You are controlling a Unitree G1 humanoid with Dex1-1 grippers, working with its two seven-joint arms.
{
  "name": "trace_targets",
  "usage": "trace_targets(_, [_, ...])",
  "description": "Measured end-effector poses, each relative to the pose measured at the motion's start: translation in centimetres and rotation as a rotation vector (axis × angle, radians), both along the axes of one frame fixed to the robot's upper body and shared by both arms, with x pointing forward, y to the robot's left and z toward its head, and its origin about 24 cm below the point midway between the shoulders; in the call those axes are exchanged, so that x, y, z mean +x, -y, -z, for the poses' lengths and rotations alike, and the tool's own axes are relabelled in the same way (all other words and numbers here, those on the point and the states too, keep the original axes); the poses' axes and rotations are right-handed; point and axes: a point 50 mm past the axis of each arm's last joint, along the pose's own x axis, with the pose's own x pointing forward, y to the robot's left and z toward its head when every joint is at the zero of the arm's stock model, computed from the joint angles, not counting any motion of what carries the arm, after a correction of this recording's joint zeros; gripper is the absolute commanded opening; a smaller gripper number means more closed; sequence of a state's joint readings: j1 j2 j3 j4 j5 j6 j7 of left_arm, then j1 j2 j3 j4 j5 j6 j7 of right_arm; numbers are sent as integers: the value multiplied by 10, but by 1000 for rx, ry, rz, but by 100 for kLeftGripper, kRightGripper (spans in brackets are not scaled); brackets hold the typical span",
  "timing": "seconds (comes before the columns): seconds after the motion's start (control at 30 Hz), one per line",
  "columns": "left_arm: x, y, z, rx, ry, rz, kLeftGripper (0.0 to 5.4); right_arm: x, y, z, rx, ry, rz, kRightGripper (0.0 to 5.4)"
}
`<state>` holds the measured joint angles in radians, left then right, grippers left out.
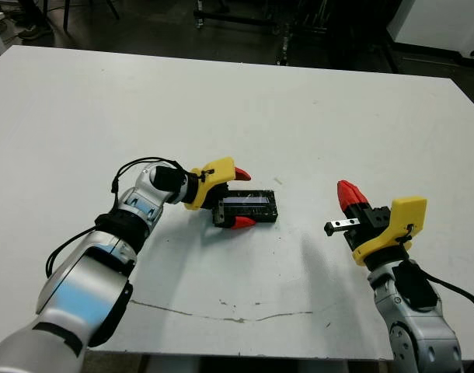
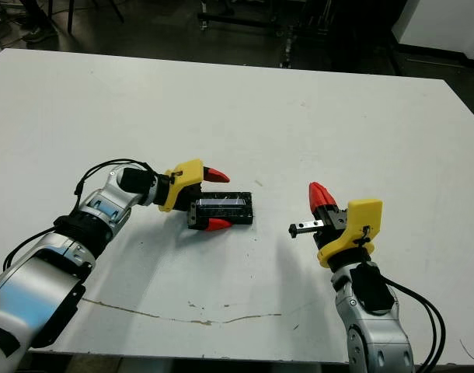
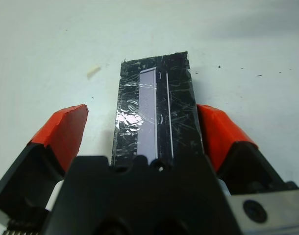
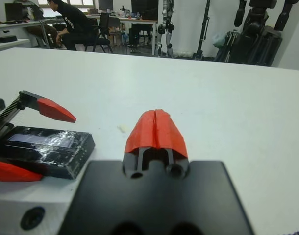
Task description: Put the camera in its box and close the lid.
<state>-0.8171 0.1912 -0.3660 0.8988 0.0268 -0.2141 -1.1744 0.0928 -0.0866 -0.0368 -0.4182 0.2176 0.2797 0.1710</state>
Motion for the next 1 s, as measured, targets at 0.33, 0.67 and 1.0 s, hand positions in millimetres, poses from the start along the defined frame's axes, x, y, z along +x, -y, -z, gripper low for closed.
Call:
trace_targets(0.33, [-16, -46, 1, -26, -74, 29, 538, 0, -1, 0, 3, -1, -2, 0])
trace_targets(0.67, [-33, -121, -18, 69, -57, -118, 538, 0, -2, 1, 3, -2, -5, 0])
trace_targets(1.0, [-33, -155, -41, 15, -3, -470, 538, 0, -4, 1, 4, -3, -13, 0])
